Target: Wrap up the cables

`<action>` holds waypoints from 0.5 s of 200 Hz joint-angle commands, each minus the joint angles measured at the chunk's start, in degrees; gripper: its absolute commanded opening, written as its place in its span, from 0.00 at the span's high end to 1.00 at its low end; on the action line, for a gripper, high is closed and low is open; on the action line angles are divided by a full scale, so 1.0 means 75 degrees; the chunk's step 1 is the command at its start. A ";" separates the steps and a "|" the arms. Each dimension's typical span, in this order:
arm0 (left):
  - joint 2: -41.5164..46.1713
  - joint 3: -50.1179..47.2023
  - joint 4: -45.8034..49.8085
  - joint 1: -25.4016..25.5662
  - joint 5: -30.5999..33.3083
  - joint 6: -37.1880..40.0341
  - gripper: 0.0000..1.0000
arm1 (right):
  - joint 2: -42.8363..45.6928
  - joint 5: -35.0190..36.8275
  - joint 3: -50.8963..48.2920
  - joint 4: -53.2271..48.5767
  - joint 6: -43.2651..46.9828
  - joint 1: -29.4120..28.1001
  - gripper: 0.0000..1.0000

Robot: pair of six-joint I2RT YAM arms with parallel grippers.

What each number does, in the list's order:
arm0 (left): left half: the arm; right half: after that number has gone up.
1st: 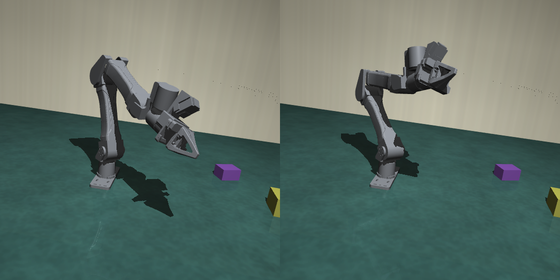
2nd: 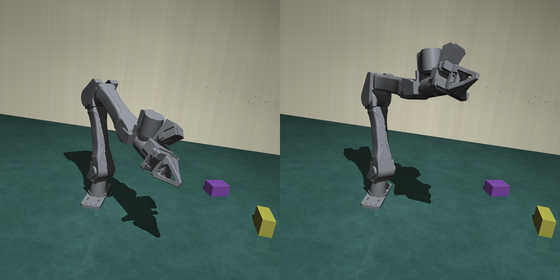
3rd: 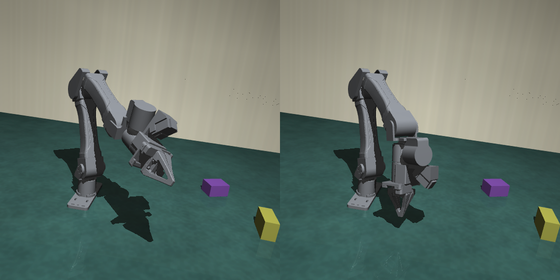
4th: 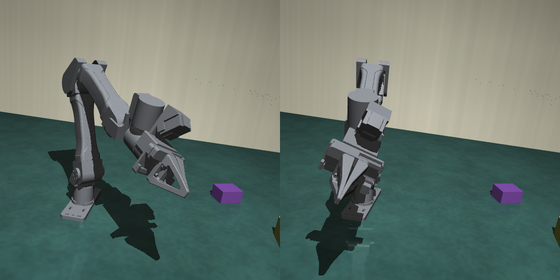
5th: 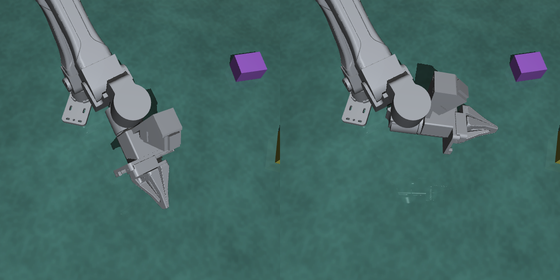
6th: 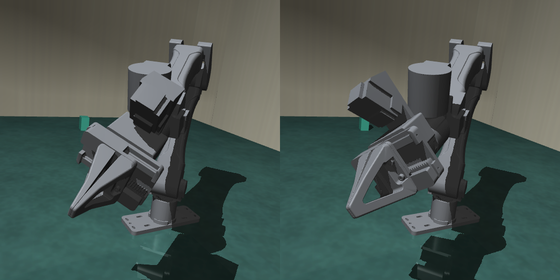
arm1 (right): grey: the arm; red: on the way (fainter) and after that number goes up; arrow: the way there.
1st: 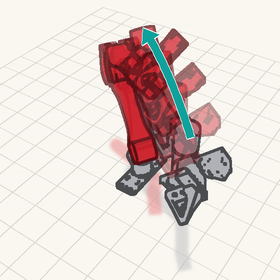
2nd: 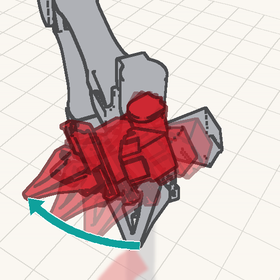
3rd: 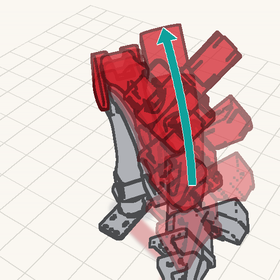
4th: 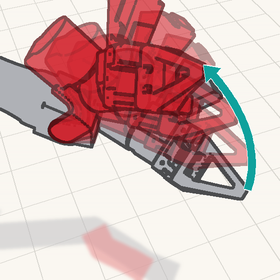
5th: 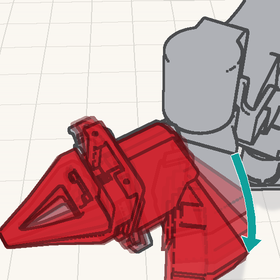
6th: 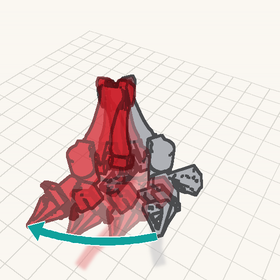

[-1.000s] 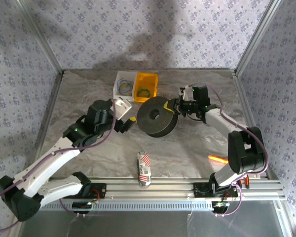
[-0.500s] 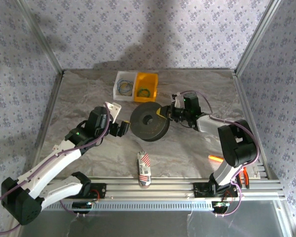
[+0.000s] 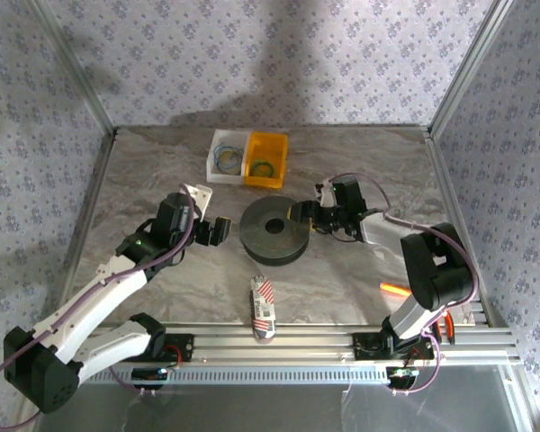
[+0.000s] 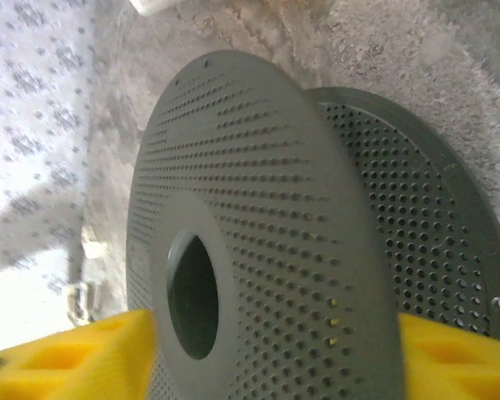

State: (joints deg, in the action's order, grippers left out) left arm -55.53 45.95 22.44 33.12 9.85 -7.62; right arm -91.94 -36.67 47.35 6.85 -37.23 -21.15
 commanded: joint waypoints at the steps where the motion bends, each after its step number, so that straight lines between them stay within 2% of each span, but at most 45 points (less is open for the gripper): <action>1: 0.0150 0.0415 -0.0004 -0.0247 -0.0162 -0.0064 0.05 | 0.0659 0.0560 0.0913 -0.1953 0.1250 -0.0006 0.11; 15: 0.0233 0.0465 -0.0077 -0.0454 -0.0076 -0.0025 0.05 | 0.0949 0.1062 0.1412 -0.3129 0.1952 0.0024 0.00; 31: 0.0393 0.0282 -0.0412 -0.0720 0.0450 0.0027 0.03 | 0.1476 0.1980 0.1781 -0.4101 0.2825 0.0060 0.00; 46: 0.0490 -0.0138 -0.0978 -0.1406 0.0752 -0.0088 0.02 | 0.2215 0.3087 0.1661 -0.4219 0.3609 0.0118 0.00; 62: 0.0373 -0.0594 -0.1523 -0.2209 0.0730 -0.0472 0.02 | 0.3196 0.4558 0.0913 -0.3234 0.4245 0.0275 0.00; 78: 0.0173 -0.1061 -0.2184 -0.2795 0.0899 -0.0695 0.02 | 0.4157 0.5765 -0.0428 -0.1479 0.4906 0.0449 0.00; 100: -0.0148 -0.1613 -0.3105 -0.2975 0.1921 -0.0344 0.01 | 0.4887 0.5764 -0.2363 0.1070 0.6093 0.1020 0.00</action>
State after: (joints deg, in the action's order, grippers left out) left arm -54.65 37.52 8.88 11.75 16.71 -10.59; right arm -57.82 -3.03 42.26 -2.70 -4.54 -16.91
